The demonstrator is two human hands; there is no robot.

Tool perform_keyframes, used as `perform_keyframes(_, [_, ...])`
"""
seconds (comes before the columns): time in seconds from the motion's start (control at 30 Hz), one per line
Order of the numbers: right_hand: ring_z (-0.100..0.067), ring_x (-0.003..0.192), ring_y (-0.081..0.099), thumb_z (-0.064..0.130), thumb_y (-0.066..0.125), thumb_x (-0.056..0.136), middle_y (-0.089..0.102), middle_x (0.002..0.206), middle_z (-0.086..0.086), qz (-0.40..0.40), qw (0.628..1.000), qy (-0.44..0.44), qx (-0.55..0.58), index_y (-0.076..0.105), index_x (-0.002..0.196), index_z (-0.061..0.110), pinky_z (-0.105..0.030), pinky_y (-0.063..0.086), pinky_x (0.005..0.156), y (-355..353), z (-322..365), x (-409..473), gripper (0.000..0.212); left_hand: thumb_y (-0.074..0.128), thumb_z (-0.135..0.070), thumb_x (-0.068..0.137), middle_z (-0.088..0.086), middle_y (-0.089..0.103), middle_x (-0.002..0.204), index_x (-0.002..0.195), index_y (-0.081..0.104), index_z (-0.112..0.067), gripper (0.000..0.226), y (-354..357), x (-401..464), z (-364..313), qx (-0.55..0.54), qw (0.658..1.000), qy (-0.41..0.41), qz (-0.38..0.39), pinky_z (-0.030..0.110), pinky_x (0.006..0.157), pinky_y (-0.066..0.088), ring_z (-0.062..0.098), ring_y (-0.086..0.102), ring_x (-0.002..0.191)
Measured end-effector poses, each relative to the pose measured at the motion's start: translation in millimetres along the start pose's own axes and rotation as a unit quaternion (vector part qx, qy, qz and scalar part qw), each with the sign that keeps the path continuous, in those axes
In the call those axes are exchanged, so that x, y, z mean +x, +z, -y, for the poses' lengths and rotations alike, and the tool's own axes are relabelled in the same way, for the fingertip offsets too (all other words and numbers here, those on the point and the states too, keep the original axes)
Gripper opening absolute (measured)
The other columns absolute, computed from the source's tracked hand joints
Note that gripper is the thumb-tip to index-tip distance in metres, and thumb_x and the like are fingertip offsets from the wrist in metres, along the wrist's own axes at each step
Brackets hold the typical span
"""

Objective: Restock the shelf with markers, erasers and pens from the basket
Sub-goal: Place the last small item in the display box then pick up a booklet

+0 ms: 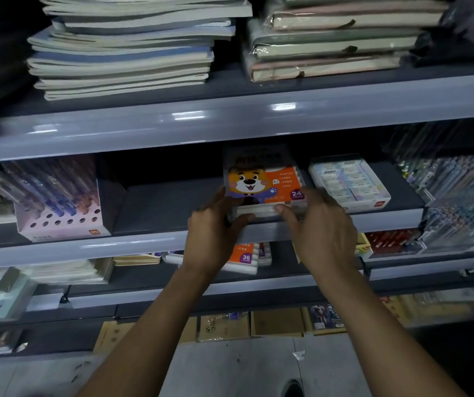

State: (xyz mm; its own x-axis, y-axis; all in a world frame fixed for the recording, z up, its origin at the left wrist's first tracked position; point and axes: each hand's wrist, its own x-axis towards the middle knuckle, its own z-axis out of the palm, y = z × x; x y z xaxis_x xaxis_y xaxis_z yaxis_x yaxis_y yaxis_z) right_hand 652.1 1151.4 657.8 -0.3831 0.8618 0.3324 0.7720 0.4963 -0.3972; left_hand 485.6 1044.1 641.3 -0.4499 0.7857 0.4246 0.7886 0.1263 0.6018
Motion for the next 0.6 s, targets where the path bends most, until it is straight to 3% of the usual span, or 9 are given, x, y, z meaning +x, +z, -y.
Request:
perform_keyframes(0.17, [-0.028, 0.133, 0.045, 0.036, 0.065, 0.098, 0.050, 0.143, -0.008, -0.010, 0.994, -0.108, 0.010, 0.068, 0.135, 0.018, -0.044, 0.058, 0.093, 12, -1, -3, 0.041, 0.077, -0.039, 0.094, -0.001, 0.071, 0.131, 0.123, 0.077, -0.025, 0.032, 4, 1, 0, 0.016, 1.000, -0.013, -0.006, 0.031, 0.074, 0.061, 0.006, 0.064, 0.070])
perform_keyframes(0.3, [-0.028, 0.141, 0.041, 0.035, 0.062, 0.101, 0.051, 0.149, -0.006, -0.010, 0.995, -0.095, -0.007, 0.066, 0.138, 0.020, -0.047, 0.060, 0.089, 17, -1, -10, 0.041, 0.076, -0.037, 0.096, -0.001, 0.071, 0.130, 0.123, 0.076, -0.022, 0.032, 5, 0, -1, 0.010, 1.000, -0.013, -0.009, 0.037, 0.075, 0.063, 0.010, 0.068, 0.075])
perform_keyframes(0.6, [-0.029, 0.139, 0.045, 0.031, 0.065, 0.100, 0.055, 0.145, -0.008, -0.033, 0.995, -0.090, 0.008, 0.070, 0.134, 0.016, -0.046, 0.062, 0.082, 19, 1, -14, 0.038, 0.074, -0.038, 0.097, 0.001, 0.068, 0.138, 0.126, 0.073, -0.026, 0.031, 8, -1, -3, 0.018, 1.000, -0.020, -0.012, 0.039, 0.081, 0.064, 0.017, 0.075, 0.088])
